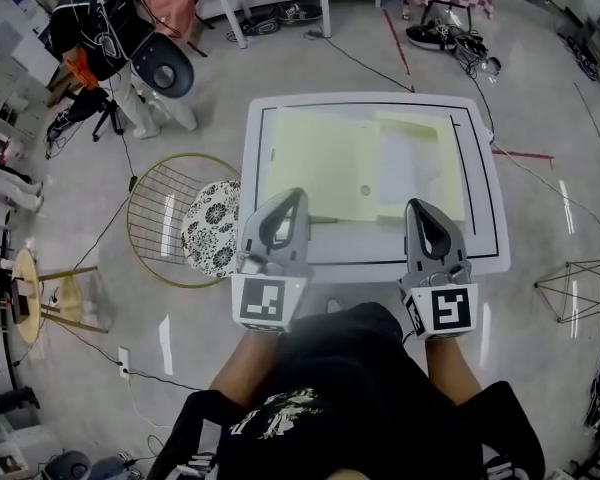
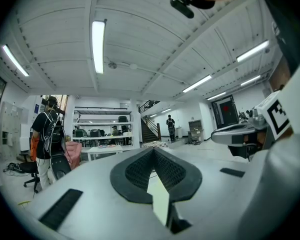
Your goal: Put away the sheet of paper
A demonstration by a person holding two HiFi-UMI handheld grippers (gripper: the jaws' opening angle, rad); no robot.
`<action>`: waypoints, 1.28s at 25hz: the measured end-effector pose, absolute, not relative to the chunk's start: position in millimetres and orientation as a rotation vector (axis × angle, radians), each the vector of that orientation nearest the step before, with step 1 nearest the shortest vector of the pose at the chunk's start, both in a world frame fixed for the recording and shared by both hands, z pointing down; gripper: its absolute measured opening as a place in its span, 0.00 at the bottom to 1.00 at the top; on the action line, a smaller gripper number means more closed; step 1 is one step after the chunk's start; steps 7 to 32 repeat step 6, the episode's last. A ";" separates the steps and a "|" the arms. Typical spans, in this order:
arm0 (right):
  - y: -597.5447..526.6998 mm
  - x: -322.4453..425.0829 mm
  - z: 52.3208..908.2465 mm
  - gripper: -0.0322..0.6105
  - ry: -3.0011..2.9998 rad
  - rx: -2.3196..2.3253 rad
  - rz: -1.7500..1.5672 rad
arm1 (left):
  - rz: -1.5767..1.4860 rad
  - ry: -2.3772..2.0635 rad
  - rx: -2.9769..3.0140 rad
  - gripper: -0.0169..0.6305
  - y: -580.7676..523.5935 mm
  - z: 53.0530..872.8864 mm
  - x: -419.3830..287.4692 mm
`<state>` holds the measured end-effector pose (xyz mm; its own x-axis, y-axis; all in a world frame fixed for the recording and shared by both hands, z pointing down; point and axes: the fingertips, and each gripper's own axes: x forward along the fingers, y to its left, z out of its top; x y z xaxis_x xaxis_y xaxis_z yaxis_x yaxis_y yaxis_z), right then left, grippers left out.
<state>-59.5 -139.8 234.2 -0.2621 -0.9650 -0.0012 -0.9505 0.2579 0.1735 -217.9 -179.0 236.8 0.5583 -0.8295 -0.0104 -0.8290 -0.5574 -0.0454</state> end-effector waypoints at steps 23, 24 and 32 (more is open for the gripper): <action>-140.1 -56.6 238.7 0.05 -2.390 1.842 -0.220 | -0.026 1.433 -2.727 0.03 -179.5 240.3 -213.1; -140.1 -56.6 238.7 0.05 -2.390 1.842 -0.220 | -0.026 1.433 -2.727 0.03 -179.5 240.3 -213.1; -140.1 -56.6 238.7 0.05 -2.390 1.842 -0.220 | -0.026 1.433 -2.727 0.03 -179.5 240.3 -213.1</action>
